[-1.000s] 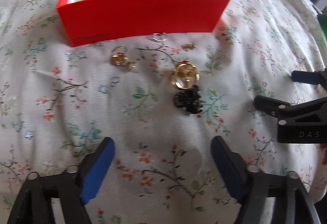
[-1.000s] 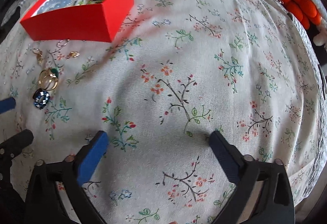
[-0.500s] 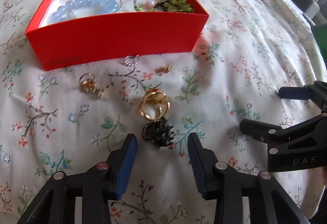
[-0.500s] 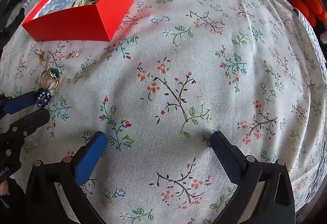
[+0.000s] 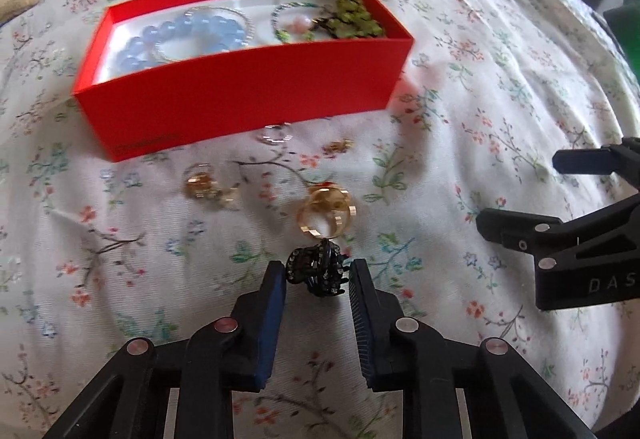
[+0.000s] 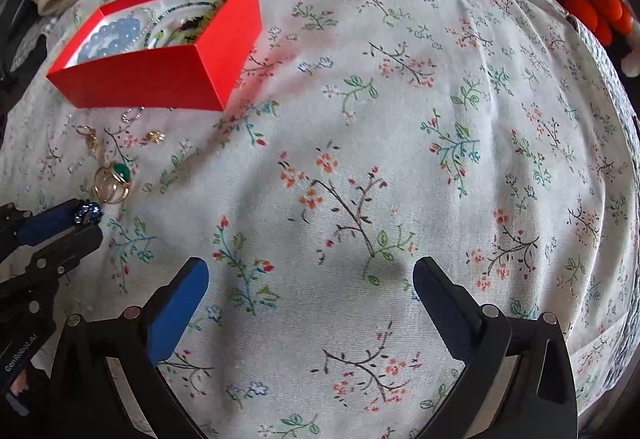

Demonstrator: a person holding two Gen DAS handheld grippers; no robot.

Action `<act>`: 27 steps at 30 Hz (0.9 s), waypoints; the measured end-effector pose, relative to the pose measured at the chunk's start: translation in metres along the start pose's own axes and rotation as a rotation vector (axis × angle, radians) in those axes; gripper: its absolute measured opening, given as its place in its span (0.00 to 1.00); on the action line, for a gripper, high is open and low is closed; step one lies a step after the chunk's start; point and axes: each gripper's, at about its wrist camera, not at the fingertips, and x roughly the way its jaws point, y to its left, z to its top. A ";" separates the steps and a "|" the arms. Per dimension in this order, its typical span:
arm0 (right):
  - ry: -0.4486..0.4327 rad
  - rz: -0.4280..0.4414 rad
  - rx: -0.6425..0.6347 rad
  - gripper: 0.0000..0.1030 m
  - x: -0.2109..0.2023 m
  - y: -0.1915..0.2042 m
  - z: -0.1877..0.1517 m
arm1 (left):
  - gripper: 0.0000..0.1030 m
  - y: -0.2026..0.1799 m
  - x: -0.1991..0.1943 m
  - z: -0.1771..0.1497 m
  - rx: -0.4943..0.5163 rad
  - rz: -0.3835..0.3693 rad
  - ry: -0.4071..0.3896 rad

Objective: Organize jewelry
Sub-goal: 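Grasp the black hair clip with the left tool, then grasp the gold ring with the right tool while the left tool holds the clip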

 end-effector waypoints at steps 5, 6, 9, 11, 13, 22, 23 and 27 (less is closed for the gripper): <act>-0.004 0.017 -0.010 1.00 -0.001 0.015 0.009 | 0.26 0.024 -0.008 -0.005 -0.034 0.049 0.009; -0.003 0.023 -0.015 1.00 -0.001 0.020 0.012 | 0.26 0.028 -0.009 -0.006 -0.040 0.064 0.012; -0.001 0.038 -0.032 1.00 0.000 0.035 0.018 | 0.26 0.041 -0.013 -0.010 -0.053 0.085 0.012; -0.001 0.045 -0.045 1.00 0.001 0.045 0.021 | 0.26 0.049 -0.017 -0.013 -0.064 0.094 0.009; -0.001 0.059 -0.063 1.00 0.001 0.059 0.026 | 0.26 0.054 -0.019 -0.015 -0.072 0.100 0.009; 0.005 0.083 -0.128 0.88 0.017 0.111 0.033 | 0.26 0.072 -0.026 -0.022 -0.082 0.126 0.011; 0.003 0.082 -0.130 0.87 0.018 0.114 0.035 | 0.26 0.074 -0.026 -0.023 -0.084 0.126 0.012; -0.002 0.077 -0.126 0.79 0.023 0.128 0.041 | 0.26 0.079 -0.027 -0.024 -0.089 0.127 0.016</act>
